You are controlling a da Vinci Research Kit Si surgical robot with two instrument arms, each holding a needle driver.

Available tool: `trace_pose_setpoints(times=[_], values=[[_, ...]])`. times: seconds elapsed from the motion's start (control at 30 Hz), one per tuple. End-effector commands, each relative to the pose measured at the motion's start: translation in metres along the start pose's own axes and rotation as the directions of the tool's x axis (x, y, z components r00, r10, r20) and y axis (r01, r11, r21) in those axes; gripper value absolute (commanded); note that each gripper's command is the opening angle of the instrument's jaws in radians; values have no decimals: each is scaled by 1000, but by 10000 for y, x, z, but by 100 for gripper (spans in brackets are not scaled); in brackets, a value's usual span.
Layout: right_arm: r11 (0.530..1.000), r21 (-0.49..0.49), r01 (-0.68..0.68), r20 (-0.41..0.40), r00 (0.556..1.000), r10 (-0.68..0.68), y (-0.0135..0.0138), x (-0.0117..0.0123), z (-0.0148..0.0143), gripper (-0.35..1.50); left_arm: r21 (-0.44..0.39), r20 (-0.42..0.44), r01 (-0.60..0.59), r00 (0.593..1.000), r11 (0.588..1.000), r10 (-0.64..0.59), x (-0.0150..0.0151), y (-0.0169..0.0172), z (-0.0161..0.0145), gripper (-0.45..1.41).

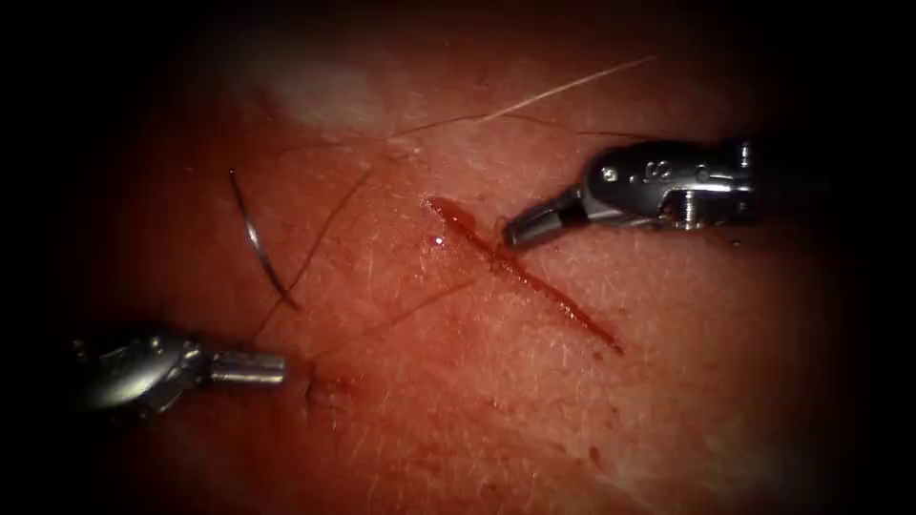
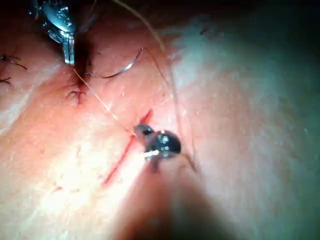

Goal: Wound Closure
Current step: Move the right tool up and the left tool down to tighten the suture.

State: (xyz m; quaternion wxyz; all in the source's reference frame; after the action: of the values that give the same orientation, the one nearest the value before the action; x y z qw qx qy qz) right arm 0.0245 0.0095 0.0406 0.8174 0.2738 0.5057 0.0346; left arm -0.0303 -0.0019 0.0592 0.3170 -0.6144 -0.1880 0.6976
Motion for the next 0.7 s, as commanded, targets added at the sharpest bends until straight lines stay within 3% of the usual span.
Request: trace_pose_setpoints(times=[0.03, 0.27, 0.7], values=[[1000, 5, 4, 12, 1000, -4, 1, -4, 6, -35, 5, 2, -2, 1000, 1000, 2, -7, 2, -2, -45], [999, -51, -11, 51, 999, 14, 8, -8, -7, -35, 36, 9, -4, 1000, 999, 4, 1, 6, -40, -45], [983, -172, -59, 16, 998, 62, 11, -12, -23, -35, 58, 9, -8, 1000, 998, 7, -6, 24, -58, -45]])
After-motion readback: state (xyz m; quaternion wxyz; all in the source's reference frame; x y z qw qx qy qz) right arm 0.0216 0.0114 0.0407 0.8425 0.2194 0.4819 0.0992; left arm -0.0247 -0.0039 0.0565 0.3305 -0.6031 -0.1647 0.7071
